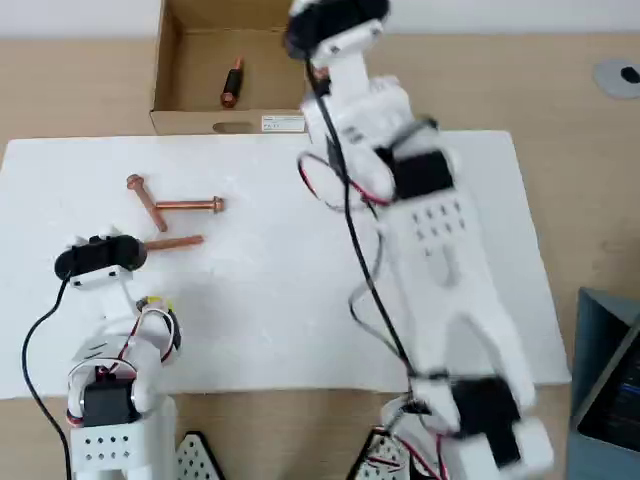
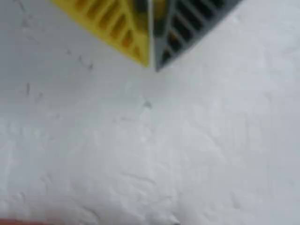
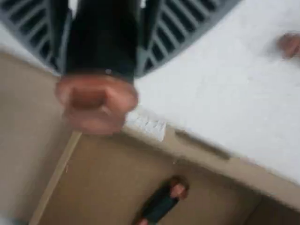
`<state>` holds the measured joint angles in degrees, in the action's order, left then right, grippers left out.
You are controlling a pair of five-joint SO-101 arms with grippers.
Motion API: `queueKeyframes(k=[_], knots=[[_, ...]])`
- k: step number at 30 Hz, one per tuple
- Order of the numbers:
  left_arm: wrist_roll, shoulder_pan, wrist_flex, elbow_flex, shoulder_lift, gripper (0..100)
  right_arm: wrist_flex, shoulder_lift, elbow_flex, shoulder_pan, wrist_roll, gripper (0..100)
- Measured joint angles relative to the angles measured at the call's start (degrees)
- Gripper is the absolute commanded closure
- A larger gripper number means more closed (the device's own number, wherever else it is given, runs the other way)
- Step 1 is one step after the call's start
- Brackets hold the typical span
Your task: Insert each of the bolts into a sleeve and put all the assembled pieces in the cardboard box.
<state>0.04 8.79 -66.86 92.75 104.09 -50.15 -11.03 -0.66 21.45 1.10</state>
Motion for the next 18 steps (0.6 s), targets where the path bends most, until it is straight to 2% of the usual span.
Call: queueKeyframes(k=[8, 18], knots=[[0.0, 0.0, 0.0, 0.0, 0.0, 100, 9.8, 22.4, 16.1, 0.0, -10.9, 98.8], [0.0, 0.0, 0.0, 0.0, 0.0, 100, 15.4, 48.1, 36.0, 0.0, -23.7, 98.8]])
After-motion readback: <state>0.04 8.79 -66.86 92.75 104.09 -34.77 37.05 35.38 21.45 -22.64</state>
